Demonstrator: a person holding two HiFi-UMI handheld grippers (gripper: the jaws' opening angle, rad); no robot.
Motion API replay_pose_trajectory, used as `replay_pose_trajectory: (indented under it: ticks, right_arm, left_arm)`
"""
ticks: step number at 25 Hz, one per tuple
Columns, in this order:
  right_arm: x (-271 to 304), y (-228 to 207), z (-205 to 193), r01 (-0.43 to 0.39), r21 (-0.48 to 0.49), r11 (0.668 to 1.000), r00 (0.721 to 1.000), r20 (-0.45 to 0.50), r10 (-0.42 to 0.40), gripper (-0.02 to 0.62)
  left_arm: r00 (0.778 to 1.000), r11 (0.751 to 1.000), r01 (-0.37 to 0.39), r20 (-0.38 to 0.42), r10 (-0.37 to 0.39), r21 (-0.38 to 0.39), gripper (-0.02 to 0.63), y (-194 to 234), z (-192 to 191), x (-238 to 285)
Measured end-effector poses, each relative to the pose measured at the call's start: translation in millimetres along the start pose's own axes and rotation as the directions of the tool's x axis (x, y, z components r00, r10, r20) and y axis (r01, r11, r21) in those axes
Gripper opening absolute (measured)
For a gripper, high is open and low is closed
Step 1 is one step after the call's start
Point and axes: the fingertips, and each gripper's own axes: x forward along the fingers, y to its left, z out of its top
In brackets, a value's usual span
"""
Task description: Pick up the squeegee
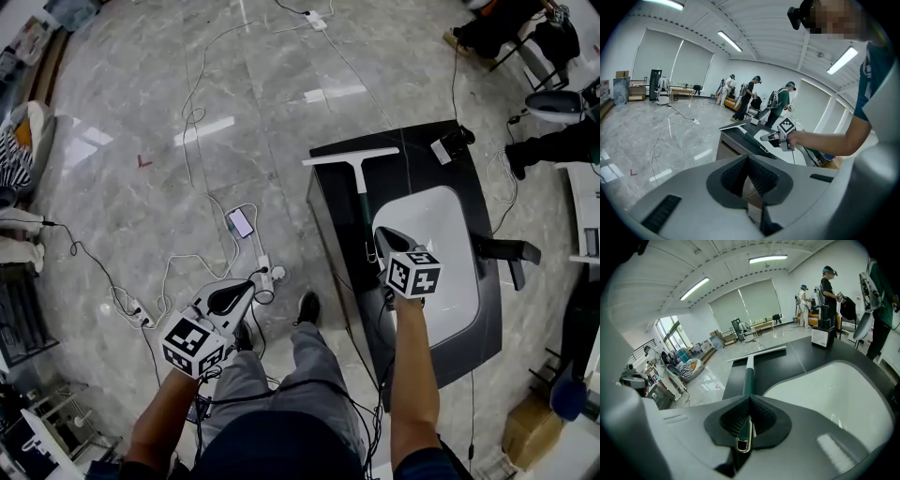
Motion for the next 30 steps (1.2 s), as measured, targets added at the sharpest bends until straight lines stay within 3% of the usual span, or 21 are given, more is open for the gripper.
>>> replay_pose_trajectory:
  ticks: [12,18,25,30]
  right_arm:
    - [7.6,4.5,1.2,-0.008,-0.049,0.999,1.0,0.024,0.01,0.012]
    - [9.2,4.7,14.7,0.01,-0.091,0.996,0.997,0.08,-0.003,0.07]
    - [17.5,18.6,9.3,-0.058,-0.082,0.995,0.996,0.058,0.063,0.094]
    - [26.7,15.9,4.4,-0.041,-0.103,0.994,0.998,0.038,0.045,0.11]
  left_arm:
    - [1.0,1.0,-0.012,-0.002,0.012,-0.022,0.006,-1.2,-14.7,0.0]
    - [1.0,1.0,-0.017,-0.004,0.017,-0.024,0.006,2.2,-14.7,1.9]
    - [1.0,0.999,-0.026,-0.001,0.026,-0.028,0.006,3.0,-17.3,-2.7]
    - [0.999,0.999,-0.037,-0.003,0.037,-0.033,0.006,3.9,-21.9,-5.1]
